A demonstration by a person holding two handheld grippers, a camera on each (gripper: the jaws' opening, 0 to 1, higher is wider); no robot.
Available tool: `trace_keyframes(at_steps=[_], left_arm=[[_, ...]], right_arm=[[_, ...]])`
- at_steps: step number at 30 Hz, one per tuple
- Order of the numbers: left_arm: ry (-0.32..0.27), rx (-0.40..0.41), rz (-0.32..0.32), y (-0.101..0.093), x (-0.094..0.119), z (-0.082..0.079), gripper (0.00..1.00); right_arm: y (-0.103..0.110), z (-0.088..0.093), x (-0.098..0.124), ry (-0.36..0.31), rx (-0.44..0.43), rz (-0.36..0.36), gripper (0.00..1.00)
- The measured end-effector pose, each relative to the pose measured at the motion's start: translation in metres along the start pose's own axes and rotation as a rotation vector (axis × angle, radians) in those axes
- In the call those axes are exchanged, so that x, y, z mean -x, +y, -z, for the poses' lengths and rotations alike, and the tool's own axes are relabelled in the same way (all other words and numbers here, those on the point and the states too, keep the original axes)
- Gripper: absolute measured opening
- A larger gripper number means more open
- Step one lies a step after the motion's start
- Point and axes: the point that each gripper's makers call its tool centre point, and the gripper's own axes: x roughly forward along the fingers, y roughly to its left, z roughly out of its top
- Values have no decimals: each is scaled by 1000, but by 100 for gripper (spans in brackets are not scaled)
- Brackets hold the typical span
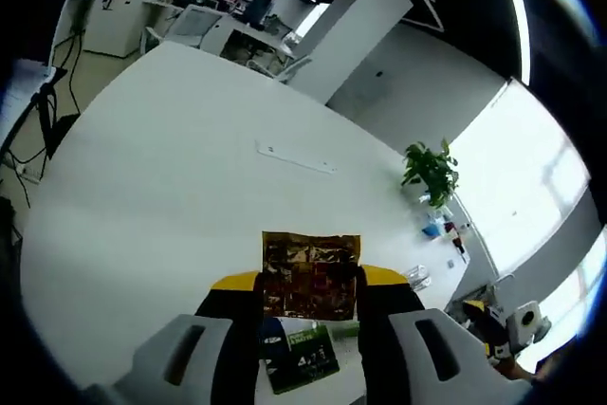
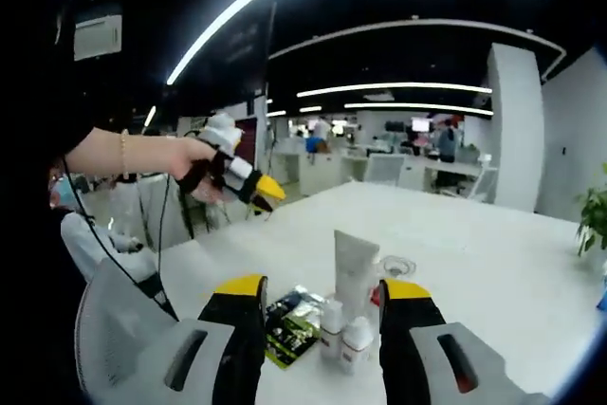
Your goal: Arrange the skincare products in the storage area until every visible bottle or jar stands upright without overlapping.
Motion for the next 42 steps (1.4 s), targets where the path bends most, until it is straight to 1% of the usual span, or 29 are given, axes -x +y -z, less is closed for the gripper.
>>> trace_keyframes(at_steps=[1,4,5,7,8,9,10,11,12,13,15,17,18,19,23,25,28,30,33,34,35,36,37,39,42], left_arm=[[-4,16,19,-7,1,1,35],[-24,43,55,-23,3,2,35],[-29,41,64,-28,5,3,35],[-36,35,67,-34,6,5,35],[-39,43,73,-24,2,-2,35],[-43,54,80,7,-10,-21,35],[-51,68,90,7,-10,-24,35],[-57,82,99,4,-9,-23,35],[-64,89,111,-9,-3,-21,35],[-67,92,120,-15,-1,-20,35],[-80,107,139,-22,0,-21,35],[-91,112,150,-31,2,-16,35],[-92,106,157,-38,6,-14,35],[-92,103,161,-41,7,-13,35],[-98,103,183,-45,11,-15,35],[-112,121,205,-49,13,-19,35],[-126,129,222,-52,14,-22,35],[-137,146,236,-52,14,-25,35],[-149,163,241,-50,12,-27,35],[-159,167,249,-76,24,-10,35],[-173,206,272,-91,30,-3,35],[-181,221,295,-104,35,1,35],[-184,245,316,-110,37,4,35],[-202,304,333,-113,40,5,35],[-208,309,324,-112,44,9,35]], right_arm=[[4,-1,-2,-7,-1,-4,47],[12,-6,-5,-34,-61,-16,46],[15,-6,-6,-35,-71,-19,46],[17,-6,-8,-36,-75,-15,44],[19,-7,-10,-43,-85,-19,43],[21,-9,-10,-45,-91,-25,42],[23,-12,-11,-50,-89,-27,42],[25,-15,-12,-57,-84,-30,42],[28,-20,-14,-66,-85,-39,42],[29,-23,-15,-73,-86,-44,41],[35,-30,-19,-88,-74,-58,40],[39,-36,-23,-96,-71,-67,40],[42,-40,-25,-108,-70,-78,39],[44,-42,-26,-111,-69,-82,39],[51,-49,-32,-120,-97,-122,39],[53,-50,-33,-124,-96,-123,39],[55,-54,-36,-130,-95,-125,37],[57,-59,-37,-141,-101,-127,35],[58,-67,-39,-160,-90,-120,31],[58,-69,-40,-164,-89,-117,30],[58,-71,-41,-166,-88,-114,28],[58,-71,-42,-163,-87,-115,27],[59,-70,-43,-157,-85,-119,27],[60,-70,-44,-153,-81,-118,26],[60,-79,-43,-171,-68,-108,23]])
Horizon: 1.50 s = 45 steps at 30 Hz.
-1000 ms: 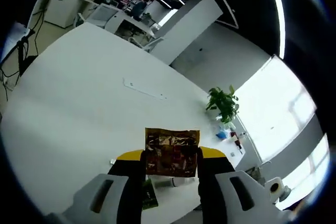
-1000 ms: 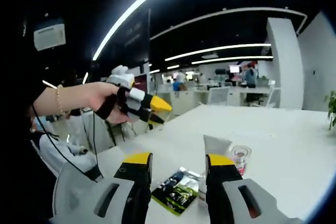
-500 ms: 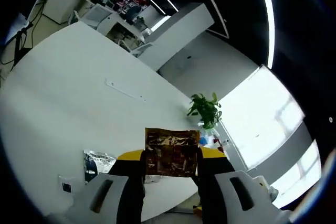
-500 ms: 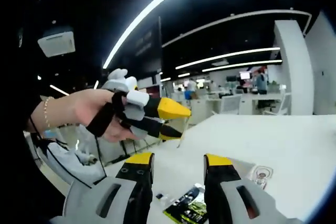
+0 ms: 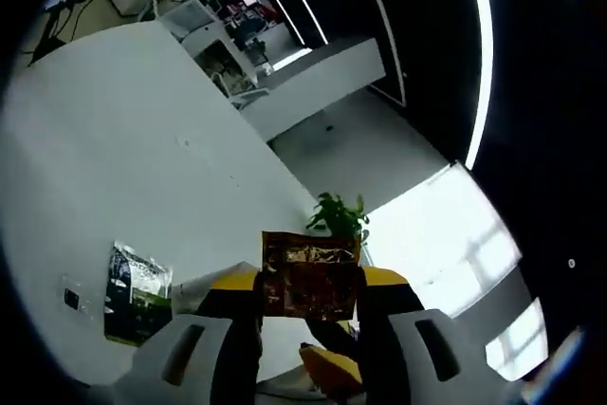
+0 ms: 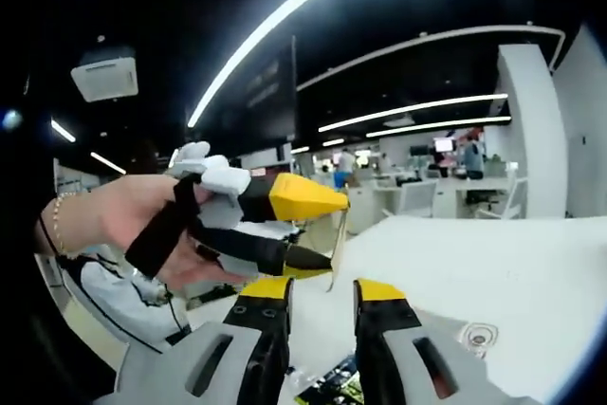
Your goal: Arrange the skincare products in the storage area until every visible bottle or jar stands upright without overlapping.
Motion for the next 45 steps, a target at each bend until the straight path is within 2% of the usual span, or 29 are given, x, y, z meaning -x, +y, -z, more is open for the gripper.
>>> trace_keyframes(at_steps=[3,5,9,13,17,19,20,23,28,33,39,41,45], left_arm=[[-17,30,3,-2,4,0,35],[-36,107,27,-7,6,2,35],[-39,170,57,-9,10,6,35],[-41,168,52,-10,15,7,35],[-34,151,56,-10,18,9,35],[-34,118,59,-11,18,11,35],[-25,103,62,-12,19,13,35],[-16,79,63,-14,20,19,35],[4,71,75,-11,22,21,35],[37,4,69,-7,26,26,36],[83,-149,40,-1,36,33,40],[100,-239,15,5,39,31,40],[138,-491,-49,14,46,22,43]], right_arm=[[0,-6,-1,-13,10,15,16],[0,-9,-2,-19,12,17,13],[2,-11,-3,-22,21,23,8],[1,-12,0,-26,36,44,1],[-1,-11,3,-25,13,44,0],[-1,-11,3,-19,10,35,0],[-5,-11,5,-18,13,57,0],[-5,-9,7,-7,-6,33,0],[-3,-6,7,4,-41,12,0],[-2,1,9,24,-55,-6,0],[-9,5,13,34,-157,-24,0],[-8,8,15,47,-195,-39,0],[-3,14,17,79,-271,-92,0]])
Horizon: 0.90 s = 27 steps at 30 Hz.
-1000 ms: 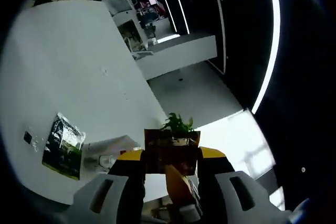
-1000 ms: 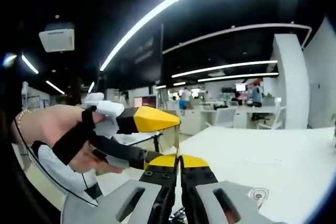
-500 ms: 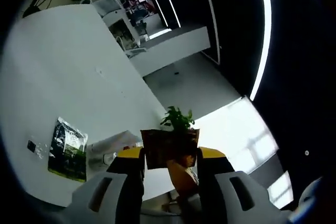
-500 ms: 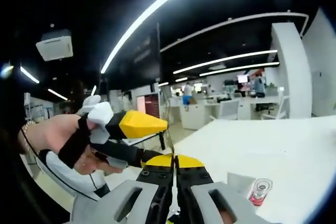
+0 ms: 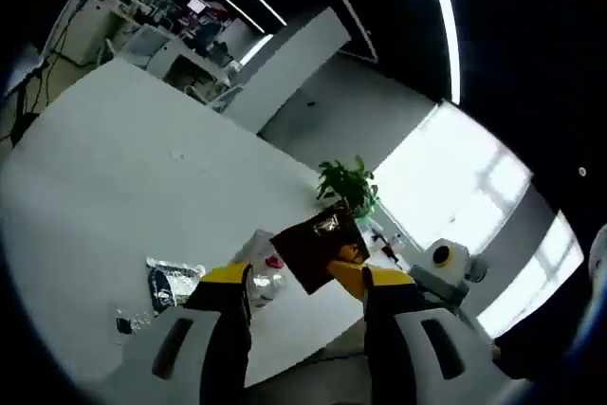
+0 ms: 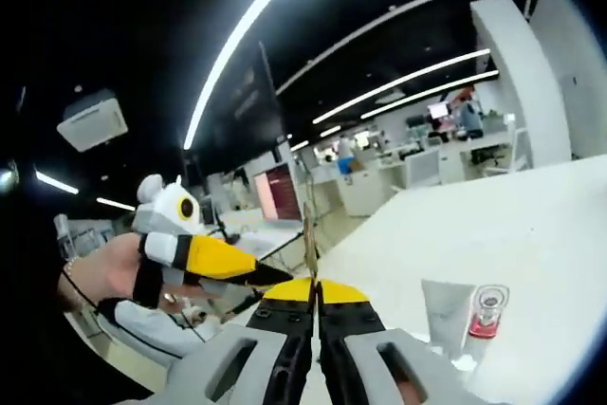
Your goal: Arrange the skincare products in the storage area until every visible bottle or jar stands upright without overlapping.
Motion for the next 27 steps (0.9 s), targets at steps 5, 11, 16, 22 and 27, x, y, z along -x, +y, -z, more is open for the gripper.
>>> trace_keyframes(at_steps=[5,11,16,22,27], left_arm=[[63,-229,0,4,2,-5,42],[118,-336,55,-10,-1,0,24],[199,-332,136,-14,-4,13,19],[232,-324,156,3,-4,15,10],[239,-307,151,13,-6,17,4]], right_arm=[[4,7,1,40,-22,-48,0],[11,18,2,90,-57,-104,0],[20,22,3,113,-111,-162,0],[20,24,3,124,-134,-181,0],[17,26,0,123,-159,-178,0]])
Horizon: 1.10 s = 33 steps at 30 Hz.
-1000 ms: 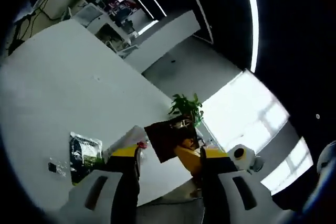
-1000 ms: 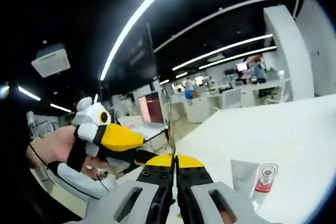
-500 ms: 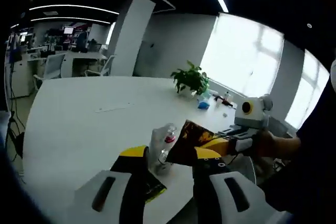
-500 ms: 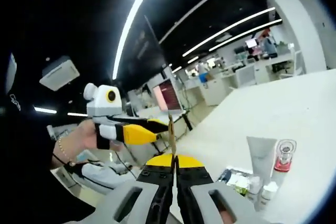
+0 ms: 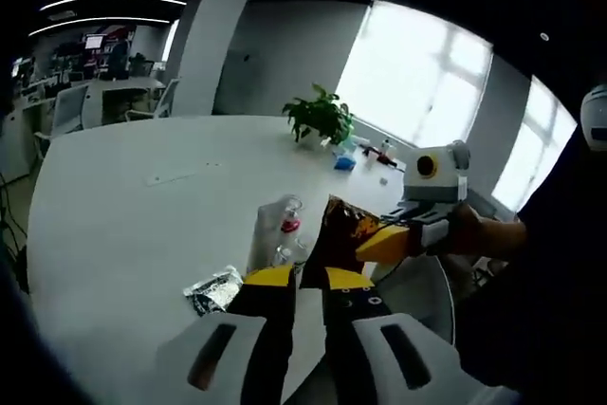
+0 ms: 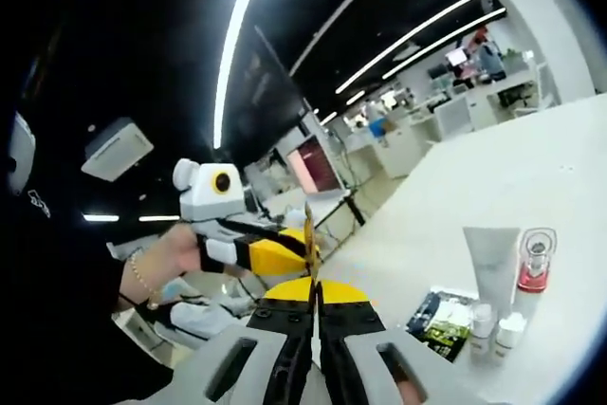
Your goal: Arrange the skincare products in the storage area until every visible bottle or jar stands upright without overlapping.
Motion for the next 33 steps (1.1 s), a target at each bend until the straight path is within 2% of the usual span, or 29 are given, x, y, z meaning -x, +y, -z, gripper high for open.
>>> trace_keyframes(at_steps=[8,10,15,17,19,21,25,27,33], left_arm=[[-17,42,-8,7,-2,0,1],[-19,59,-12,5,-3,2,0],[-40,128,-15,15,-4,6,0],[-56,175,-8,12,-6,7,0],[-76,221,3,8,-7,7,0],[-95,263,11,13,-5,7,0],[-96,277,-9,19,-3,12,0],[-98,301,-19,30,0,15,0],[-125,382,-26,37,-1,21,0]], right_arm=[[-5,2,0,6,-3,17,0],[-8,3,0,6,18,31,0],[-16,5,-2,-2,82,79,0],[-16,5,-3,-8,90,88,0],[-20,6,-3,-6,97,100,6],[-21,8,-2,4,106,100,8],[-24,13,3,13,128,109,13],[-24,14,6,12,147,109,19],[-20,18,16,10,201,92,36]])
